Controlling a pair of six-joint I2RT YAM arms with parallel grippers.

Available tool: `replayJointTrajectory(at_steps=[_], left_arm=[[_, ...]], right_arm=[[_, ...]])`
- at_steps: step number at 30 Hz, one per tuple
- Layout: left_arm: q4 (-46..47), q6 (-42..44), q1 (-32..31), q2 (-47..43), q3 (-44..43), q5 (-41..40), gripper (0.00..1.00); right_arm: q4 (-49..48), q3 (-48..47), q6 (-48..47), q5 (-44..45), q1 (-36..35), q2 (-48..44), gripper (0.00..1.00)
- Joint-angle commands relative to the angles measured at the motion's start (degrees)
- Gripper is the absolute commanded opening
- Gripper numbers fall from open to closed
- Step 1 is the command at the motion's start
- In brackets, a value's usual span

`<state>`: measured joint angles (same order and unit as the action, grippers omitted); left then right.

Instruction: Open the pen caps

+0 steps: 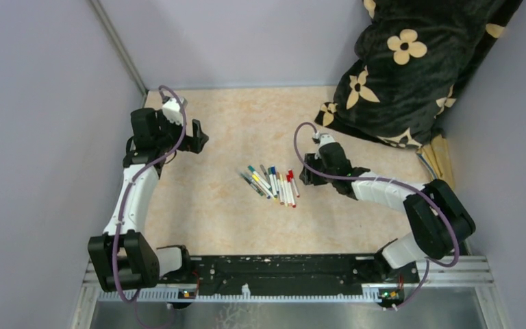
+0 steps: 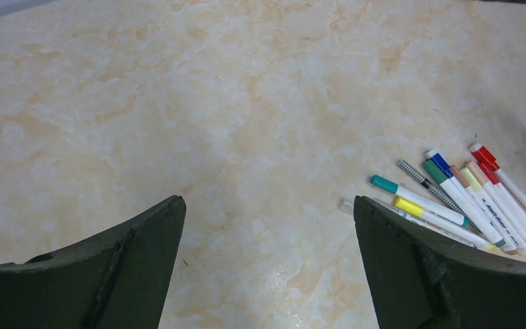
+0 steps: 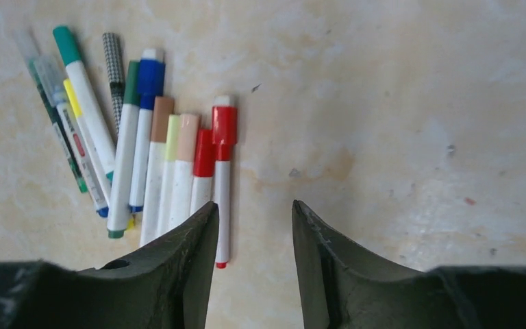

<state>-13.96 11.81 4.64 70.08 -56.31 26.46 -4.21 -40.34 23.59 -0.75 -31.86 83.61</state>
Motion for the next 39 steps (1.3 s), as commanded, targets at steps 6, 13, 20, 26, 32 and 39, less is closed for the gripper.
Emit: replayJointTrajectory(at_steps=[6,13,20,26,32,39], left_arm=[[-6.1,2.8,0.2,-1.9,-1.4,3.3,0.99],[-7.9,4.8,0.2,-3.8,-0.9,4.7,0.99],[-9.4,6.1,0.2,-4.8,-1.0,5.3,0.99],[-9.7,6.5,0.2,-4.6,-1.4,6.0,0.99],[-10.0,6.5,0.3,-4.7,-1.7,7.6,0.99],[-10.7,7.7,0.2,-4.8,-1.4,9.7,0.99]], right_arm=[[-3.4,-2.6,-1.9,-1.3,-5.1,4.1,0.43],[-3.5,-2.8,-2.8,0.6,-6.6,8.7,0.31],[-2.5,-2.5,-3.4,5.6,-8.7,10.1,0.31],[0.4,-3.9,-5.2,12.8,-12.3,10.6,0.30],[0.5,-4.2,-5.2,13.2,-12.6,10.2,0.18],[1.1,-4.5,-5.2,13.8,-12.6,10.5,0.08]])
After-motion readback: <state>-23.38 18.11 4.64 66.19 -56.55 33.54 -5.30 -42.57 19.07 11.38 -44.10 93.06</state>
